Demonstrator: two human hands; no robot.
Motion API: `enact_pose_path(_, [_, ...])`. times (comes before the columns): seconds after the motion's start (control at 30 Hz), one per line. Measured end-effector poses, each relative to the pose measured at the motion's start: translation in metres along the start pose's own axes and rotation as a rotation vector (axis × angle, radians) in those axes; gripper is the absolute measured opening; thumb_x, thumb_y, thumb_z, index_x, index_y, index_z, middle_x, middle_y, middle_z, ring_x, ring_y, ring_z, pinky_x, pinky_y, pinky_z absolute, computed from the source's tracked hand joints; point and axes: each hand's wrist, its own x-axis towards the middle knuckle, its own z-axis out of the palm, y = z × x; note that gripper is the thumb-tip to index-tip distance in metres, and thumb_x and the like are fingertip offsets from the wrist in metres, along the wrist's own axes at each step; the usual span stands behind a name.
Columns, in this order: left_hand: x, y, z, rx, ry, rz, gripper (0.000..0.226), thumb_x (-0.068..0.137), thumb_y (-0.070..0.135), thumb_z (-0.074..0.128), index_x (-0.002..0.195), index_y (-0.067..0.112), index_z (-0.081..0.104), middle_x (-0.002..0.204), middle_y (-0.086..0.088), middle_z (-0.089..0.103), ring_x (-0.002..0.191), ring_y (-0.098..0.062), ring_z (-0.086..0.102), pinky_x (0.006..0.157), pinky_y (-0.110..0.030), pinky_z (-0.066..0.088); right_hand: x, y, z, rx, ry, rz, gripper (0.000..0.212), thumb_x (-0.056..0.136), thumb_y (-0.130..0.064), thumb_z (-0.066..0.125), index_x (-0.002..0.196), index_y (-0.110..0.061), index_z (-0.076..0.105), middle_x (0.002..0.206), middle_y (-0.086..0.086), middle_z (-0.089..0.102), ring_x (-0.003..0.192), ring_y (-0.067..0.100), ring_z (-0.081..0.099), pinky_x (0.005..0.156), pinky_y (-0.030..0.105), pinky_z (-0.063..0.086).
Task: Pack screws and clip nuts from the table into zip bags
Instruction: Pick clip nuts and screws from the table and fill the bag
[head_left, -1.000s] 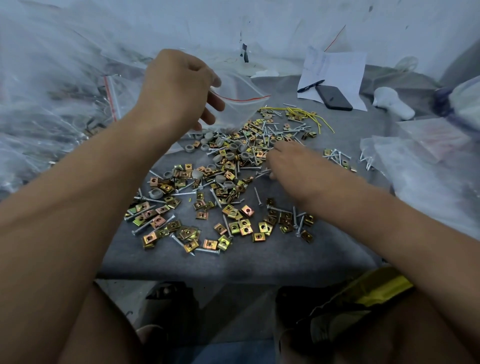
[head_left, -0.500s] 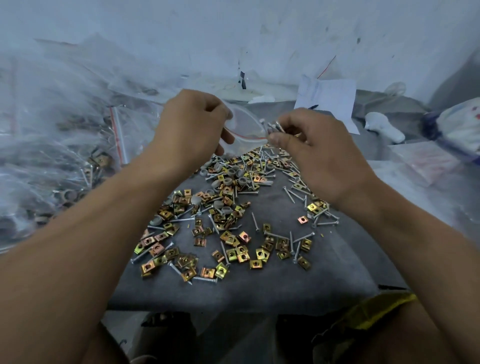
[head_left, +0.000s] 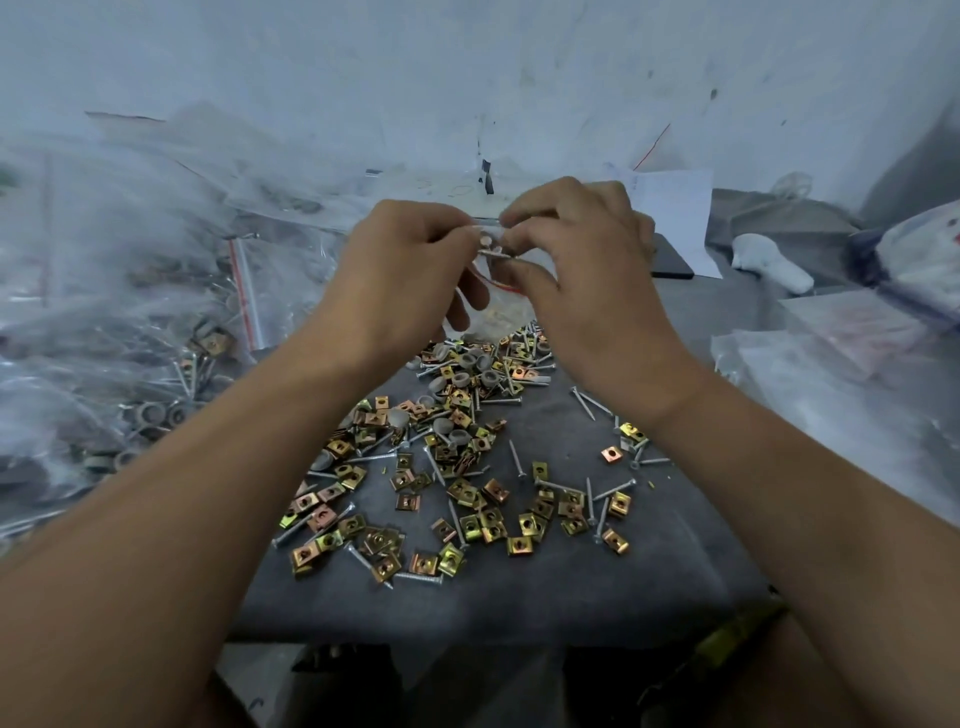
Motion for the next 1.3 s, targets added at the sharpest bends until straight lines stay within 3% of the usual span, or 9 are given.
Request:
enact_pose_path(0.13, [0.0,-0.001,0.0,0.011,0.009,-0.015,0.027,0.107,0.016,0.053,0.1,0.014,0.079,0.068,-0.009,0.073,0.055,-0.025,0.065,0.05,-0.036,0.048,0.001,0.001,0.002,-0.107,-0.119,-0.002,0.011,0.093,-0.032,0.072,0.101,-0.026,0.076,0.127,-0.013,0.063,0.124,0.018,0.047,0.101,0.036,0.029])
enact_pose_path(0.3, [0.0,-0.003,0.002,0.063,0.029,-0.021,0.027,0.108,0.02,0.053,0.102,0.018,0.079,0.066,-0.006,0.071,0.054,-0.02,0.064,0.052,-0.037,0.049,0.002,0.002,-0.006,-0.09,-0.2,0.04,0.025,0.092,-0.038,0.074,0.111,-0.022,0.076,0.124,-0.005,0.067,0.123,0.02,0.054,0.106,0.044,0.041])
enact_pose_path(0.53, [0.006,-0.006,-0.005,-0.036,0.11,-0.044,0.028,0.106,0.017,0.051,0.1,0.012,0.078,0.061,-0.004,0.066,0.052,-0.023,0.061,0.049,-0.037,0.05,-0.005,0.008,-0.026,0.21,-0.138,0.096,0.025,0.099,-0.042,0.065,0.106,-0.021,0.078,0.101,-0.007,0.073,0.096,0.007,0.066,0.091,0.031,0.052])
enact_pose_path(0.63, [0.009,-0.006,-0.012,-0.169,0.14,-0.084,0.027,0.104,0.013,0.053,0.098,0.008,0.078,0.065,-0.007,0.068,0.054,-0.024,0.062,0.046,-0.033,0.049,-0.007,0.017,-0.031,0.265,-0.153,0.081,0.014,0.091,-0.028,0.079,0.102,-0.02,0.078,0.097,-0.01,0.073,0.093,0.003,0.068,0.091,0.022,0.053])
enact_pose_path(0.77, [0.01,-0.006,-0.014,-0.249,0.099,-0.048,0.024,0.102,0.018,0.06,0.098,0.001,0.077,0.075,-0.01,0.073,0.061,-0.026,0.066,0.047,-0.031,0.05,-0.006,0.029,-0.032,0.371,-0.048,0.142,0.01,0.091,-0.016,0.077,0.1,-0.018,0.078,0.092,-0.011,0.075,0.087,0.0,0.07,0.084,0.014,0.054])
enact_pose_path(0.97, [0.013,-0.007,-0.013,-0.279,0.311,-0.014,0.022,0.098,0.013,0.061,0.092,-0.005,0.073,0.066,-0.007,0.069,0.058,-0.023,0.064,0.047,-0.029,0.047,-0.009,0.039,-0.022,0.482,-0.023,0.179,0.018,0.092,-0.019,0.076,0.109,-0.022,0.072,0.096,-0.008,0.073,0.088,0.005,0.069,0.078,0.018,0.055])
enact_pose_path(1.07, [0.015,-0.008,-0.017,-0.357,0.41,-0.059,0.018,0.097,0.011,0.059,0.089,0.0,0.071,0.063,-0.005,0.064,0.057,-0.022,0.061,0.048,-0.029,0.045,-0.013,0.045,-0.007,0.404,-0.154,0.238,0.017,0.09,-0.025,0.078,0.107,-0.022,0.073,0.093,-0.008,0.072,0.082,0.001,0.066,0.073,0.014,0.051])
enact_pose_path(1.17, [0.016,-0.007,-0.019,-0.265,0.446,-0.002,0.019,0.093,0.012,0.059,0.09,-0.002,0.071,0.063,-0.005,0.066,0.057,-0.024,0.063,0.049,-0.03,0.046,-0.02,0.038,0.014,0.265,-0.393,0.127,0.019,0.089,-0.026,0.08,0.107,-0.024,0.077,0.097,-0.009,0.073,0.086,0.002,0.065,0.077,0.014,0.048])
enact_pose_path(1.3, [0.017,-0.01,-0.021,-0.284,0.461,-0.038,0.019,0.094,0.013,0.059,0.089,-0.001,0.071,0.064,-0.005,0.066,0.058,-0.024,0.063,0.049,-0.03,0.046,-0.019,0.022,0.035,0.006,-0.635,-0.008,0.043,0.091,-0.035,0.077,0.132,-0.031,0.066,0.132,-0.002,0.06,0.12,0.015,0.055,0.094,0.024,0.038])
